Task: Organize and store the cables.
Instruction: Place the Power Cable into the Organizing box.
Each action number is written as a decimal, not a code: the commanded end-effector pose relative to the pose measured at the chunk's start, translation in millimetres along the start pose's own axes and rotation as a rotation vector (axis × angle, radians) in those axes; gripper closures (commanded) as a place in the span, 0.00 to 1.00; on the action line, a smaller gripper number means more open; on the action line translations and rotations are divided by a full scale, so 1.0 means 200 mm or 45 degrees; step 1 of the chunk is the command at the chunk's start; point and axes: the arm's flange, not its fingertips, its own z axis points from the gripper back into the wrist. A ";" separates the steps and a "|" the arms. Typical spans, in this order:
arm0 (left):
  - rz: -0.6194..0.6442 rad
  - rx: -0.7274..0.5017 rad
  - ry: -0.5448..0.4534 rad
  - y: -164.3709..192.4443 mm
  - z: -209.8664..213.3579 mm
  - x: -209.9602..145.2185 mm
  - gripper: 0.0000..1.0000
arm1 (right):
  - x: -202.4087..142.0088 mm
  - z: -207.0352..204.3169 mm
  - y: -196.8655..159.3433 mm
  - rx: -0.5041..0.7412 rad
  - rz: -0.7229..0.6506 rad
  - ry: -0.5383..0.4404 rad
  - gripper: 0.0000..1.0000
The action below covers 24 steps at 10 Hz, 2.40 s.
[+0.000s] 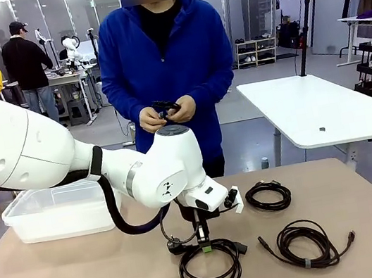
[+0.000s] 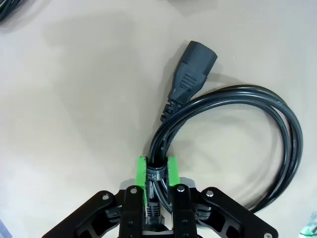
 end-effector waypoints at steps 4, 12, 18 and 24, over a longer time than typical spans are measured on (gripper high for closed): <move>-0.100 -0.127 0.028 0.02 0.60 -0.12 1.00 | -0.01 0.00 -0.01 0.003 0.013 -0.003 0.00; -0.108 -0.060 0.024 0.04 0.86 -0.19 1.00 | -0.01 0.00 -0.01 0.003 0.013 -0.003 0.00; 0.077 -0.254 0.030 0.48 1.13 -0.79 0.81 | -0.01 0.00 -0.01 0.003 0.013 -0.003 0.00; 0.320 -0.172 0.014 1.05 1.30 -1.70 0.81 | -0.01 0.00 -0.01 0.003 0.013 -0.003 0.00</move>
